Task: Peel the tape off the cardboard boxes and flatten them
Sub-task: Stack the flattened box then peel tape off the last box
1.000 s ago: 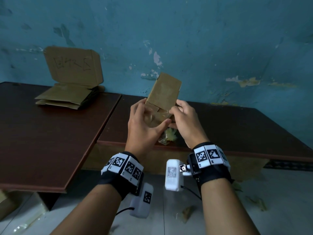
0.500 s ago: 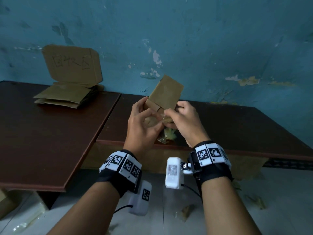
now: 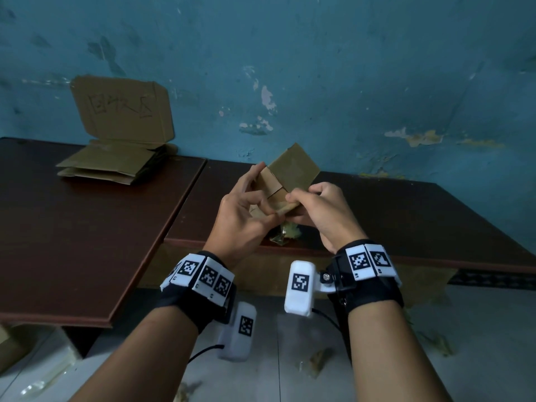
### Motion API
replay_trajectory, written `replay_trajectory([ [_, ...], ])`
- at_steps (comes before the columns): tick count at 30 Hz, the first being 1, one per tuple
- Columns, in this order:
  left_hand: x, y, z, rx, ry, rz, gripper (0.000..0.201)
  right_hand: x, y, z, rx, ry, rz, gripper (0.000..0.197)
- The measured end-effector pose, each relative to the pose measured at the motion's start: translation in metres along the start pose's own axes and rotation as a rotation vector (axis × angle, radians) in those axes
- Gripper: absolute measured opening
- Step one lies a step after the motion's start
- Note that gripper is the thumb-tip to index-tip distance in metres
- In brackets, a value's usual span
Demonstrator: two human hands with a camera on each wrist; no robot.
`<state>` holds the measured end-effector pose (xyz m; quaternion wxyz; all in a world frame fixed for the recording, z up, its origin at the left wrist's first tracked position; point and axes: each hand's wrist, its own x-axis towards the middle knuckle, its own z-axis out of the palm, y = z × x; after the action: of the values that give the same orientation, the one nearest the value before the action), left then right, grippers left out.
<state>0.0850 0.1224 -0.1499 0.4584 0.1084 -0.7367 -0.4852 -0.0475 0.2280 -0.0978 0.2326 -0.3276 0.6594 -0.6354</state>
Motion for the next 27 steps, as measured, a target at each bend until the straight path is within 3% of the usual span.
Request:
replay_trajectory([
  [8, -0.001, 0.008, 0.001, 0.018, -0.024, 0.001, 0.029, 0.003, 0.000, -0.001, 0.031, -0.029, -0.011, 0.018],
  [12, -0.002, 0.006, 0.005, 0.111, -0.011, 0.018, 0.029, 0.008, 0.004, 0.000, -0.042, 0.024, -0.049, 0.006],
  [15, -0.003, 0.004, 0.011, 0.152, 0.057, 0.037, 0.019, 0.013, 0.008, -0.001, -0.106, 0.066, -0.056, 0.030],
  [20, -0.003, -0.001, 0.013, 0.222, 0.191, 0.069, 0.027, 0.013, 0.011, 0.000, -0.242, 0.089, -0.087, 0.057],
  [27, -0.009, -0.002, 0.025, 0.342, 0.267, 0.071, 0.030, 0.008, 0.008, -0.002, -0.301, 0.090, -0.135, 0.033],
])
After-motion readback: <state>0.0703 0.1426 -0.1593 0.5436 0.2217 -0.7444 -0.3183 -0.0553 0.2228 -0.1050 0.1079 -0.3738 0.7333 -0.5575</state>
